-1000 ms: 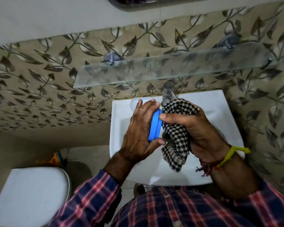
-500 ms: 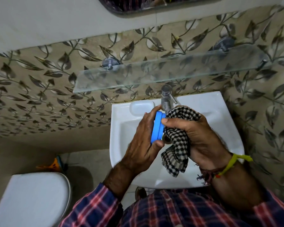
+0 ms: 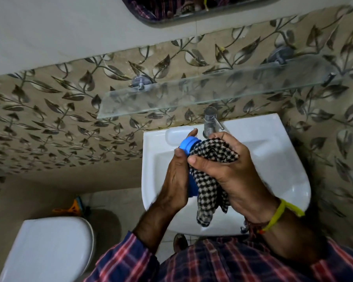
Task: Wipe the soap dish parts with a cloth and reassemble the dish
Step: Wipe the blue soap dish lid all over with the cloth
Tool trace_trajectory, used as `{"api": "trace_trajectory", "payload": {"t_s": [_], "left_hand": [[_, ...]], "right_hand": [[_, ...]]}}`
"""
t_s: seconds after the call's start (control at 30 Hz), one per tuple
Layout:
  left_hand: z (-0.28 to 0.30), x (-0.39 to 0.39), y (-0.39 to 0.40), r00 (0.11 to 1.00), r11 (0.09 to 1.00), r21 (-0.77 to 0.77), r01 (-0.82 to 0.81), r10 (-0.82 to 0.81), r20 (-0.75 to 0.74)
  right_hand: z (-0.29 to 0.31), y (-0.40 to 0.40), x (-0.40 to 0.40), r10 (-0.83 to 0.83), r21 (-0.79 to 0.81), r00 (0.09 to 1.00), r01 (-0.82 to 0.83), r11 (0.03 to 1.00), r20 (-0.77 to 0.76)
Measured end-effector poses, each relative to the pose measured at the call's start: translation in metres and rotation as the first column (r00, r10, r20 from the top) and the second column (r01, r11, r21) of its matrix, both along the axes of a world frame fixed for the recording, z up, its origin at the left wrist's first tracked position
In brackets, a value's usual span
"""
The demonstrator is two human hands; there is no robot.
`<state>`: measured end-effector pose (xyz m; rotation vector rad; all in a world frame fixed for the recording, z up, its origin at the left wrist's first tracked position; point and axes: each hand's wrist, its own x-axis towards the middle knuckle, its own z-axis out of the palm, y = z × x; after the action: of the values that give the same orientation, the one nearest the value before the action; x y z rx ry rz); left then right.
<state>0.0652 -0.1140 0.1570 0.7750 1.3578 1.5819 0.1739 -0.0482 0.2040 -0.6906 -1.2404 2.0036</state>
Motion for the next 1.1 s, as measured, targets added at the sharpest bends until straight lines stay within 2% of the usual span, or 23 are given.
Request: {"api": "trace_trajectory", "payload": {"t_s": [0.13,0.23,0.43,0.53,0.6,0.63,0.7,0.77,0.8,0.9,1.0,1.1], "left_hand": [[0.001,0.000,0.005,1.000,1.000,0.011,-0.021,0.021,0.014],[-0.003,-0.003,0.007,0.998,0.999,-0.005,-0.040,0.040,0.055],[-0.007,-0.012,0.011,0.993,0.994,-0.057,-0.088,0.092,0.070],[-0.008,-0.019,0.013,0.982,0.993,-0.076,-0.088,0.100,0.163],[-0.007,-0.023,0.014,0.947,0.994,-0.081,-0.071,0.093,0.309],[-0.006,-0.025,0.014,0.923,0.995,-0.078,-0.062,0.087,0.376],[-0.008,-0.028,0.013,0.885,0.996,-0.071,-0.058,0.084,0.457],[-0.010,-0.028,0.010,0.853,0.998,-0.059,-0.038,0.064,0.518],[-0.010,-0.027,0.009,0.834,0.998,-0.057,-0.014,0.043,0.549],[-0.010,-0.024,0.005,0.792,0.998,-0.038,0.051,-0.017,0.611],[-0.013,-0.022,0.003,0.821,0.996,-0.036,0.086,-0.050,0.569],[-0.014,-0.019,0.003,0.841,0.996,-0.039,0.080,-0.046,0.538]], "right_hand": [[-0.004,-0.002,0.003,0.024,0.104,0.998,-0.030,0.994,0.058],[-0.007,-0.004,0.005,0.031,0.214,0.984,-0.069,0.974,0.175],[-0.010,-0.008,0.011,0.061,0.438,0.938,-0.217,0.872,0.341],[-0.010,-0.007,0.012,0.053,0.507,0.905,-0.284,0.814,0.423],[-0.007,-0.002,0.013,-0.019,0.513,0.894,-0.239,0.825,0.447],[-0.005,0.003,0.015,-0.046,0.460,0.902,-0.175,0.870,0.429],[-0.002,0.015,0.019,-0.049,0.191,0.951,-0.011,0.981,0.305],[0.001,0.027,0.027,-0.023,-0.096,0.979,0.043,0.994,0.202],[0.001,0.031,0.029,0.004,-0.168,0.984,0.027,0.985,0.179],[0.005,0.041,0.037,0.025,-0.305,0.993,0.011,0.952,0.112],[0.005,0.048,0.042,-0.020,-0.458,0.998,0.047,0.888,0.064],[0.000,0.046,0.041,0.064,-0.492,0.997,-0.038,0.870,0.036]]}}
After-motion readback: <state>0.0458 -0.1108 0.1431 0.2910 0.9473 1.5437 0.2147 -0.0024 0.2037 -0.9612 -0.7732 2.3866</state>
